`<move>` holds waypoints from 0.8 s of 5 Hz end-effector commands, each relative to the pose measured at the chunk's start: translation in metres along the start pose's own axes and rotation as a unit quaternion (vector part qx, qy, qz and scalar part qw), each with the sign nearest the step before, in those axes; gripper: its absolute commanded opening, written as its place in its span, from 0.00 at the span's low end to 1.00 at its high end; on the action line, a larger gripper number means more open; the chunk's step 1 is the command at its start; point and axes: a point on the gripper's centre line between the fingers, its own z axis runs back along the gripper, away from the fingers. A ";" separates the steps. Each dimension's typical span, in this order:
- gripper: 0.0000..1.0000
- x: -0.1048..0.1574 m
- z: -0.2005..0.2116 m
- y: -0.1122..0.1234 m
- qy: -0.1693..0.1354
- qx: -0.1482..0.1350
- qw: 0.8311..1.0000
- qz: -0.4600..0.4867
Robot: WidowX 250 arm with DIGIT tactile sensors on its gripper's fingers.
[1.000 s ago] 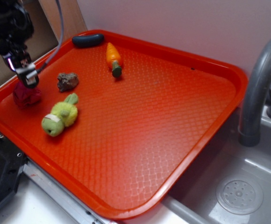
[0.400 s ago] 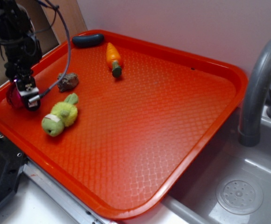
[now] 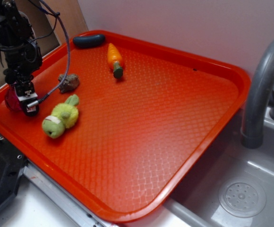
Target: Grab the red paper.
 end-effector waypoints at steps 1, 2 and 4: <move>0.00 0.023 0.079 -0.010 -0.098 0.015 0.995 0.032; 0.00 0.032 0.125 -0.034 -0.129 -0.006 0.991 0.040; 0.00 0.016 0.209 -0.094 -0.220 -0.055 0.974 -0.013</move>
